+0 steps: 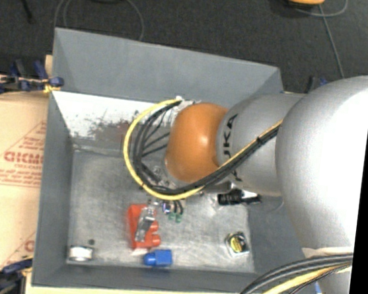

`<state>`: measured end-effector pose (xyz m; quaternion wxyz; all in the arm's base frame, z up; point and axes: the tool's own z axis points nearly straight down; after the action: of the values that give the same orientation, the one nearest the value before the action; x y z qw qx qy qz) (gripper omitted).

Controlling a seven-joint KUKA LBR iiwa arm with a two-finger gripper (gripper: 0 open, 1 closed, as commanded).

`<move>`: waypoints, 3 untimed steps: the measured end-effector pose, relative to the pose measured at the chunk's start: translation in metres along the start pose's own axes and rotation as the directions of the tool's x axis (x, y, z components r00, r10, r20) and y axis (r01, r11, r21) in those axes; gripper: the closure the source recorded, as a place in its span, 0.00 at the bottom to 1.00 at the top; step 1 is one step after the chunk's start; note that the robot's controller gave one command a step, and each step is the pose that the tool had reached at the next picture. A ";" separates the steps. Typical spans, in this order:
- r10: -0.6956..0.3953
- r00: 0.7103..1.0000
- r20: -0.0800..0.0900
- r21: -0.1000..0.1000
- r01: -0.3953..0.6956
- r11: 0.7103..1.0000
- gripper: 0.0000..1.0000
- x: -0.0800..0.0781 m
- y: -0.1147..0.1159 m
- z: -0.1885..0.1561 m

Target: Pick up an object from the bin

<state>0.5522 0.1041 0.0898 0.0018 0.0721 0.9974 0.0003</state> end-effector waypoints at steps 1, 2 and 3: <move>0.198 0.980 -0.002 -0.002 -0.198 0.980 0.00 0.036 0.027 -0.029; -0.280 0.960 0.011 -0.004 0.280 0.960 0.00 0.042 -0.013 0.014; -0.276 0.961 0.013 -0.005 0.276 0.961 1.00 0.041 -0.013 0.013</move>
Offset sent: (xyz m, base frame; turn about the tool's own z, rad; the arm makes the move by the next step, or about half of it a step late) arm -0.0324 0.0307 0.0276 0.2041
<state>0.5096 0.0974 0.0763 0.0084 -0.0678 0.9977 0.0028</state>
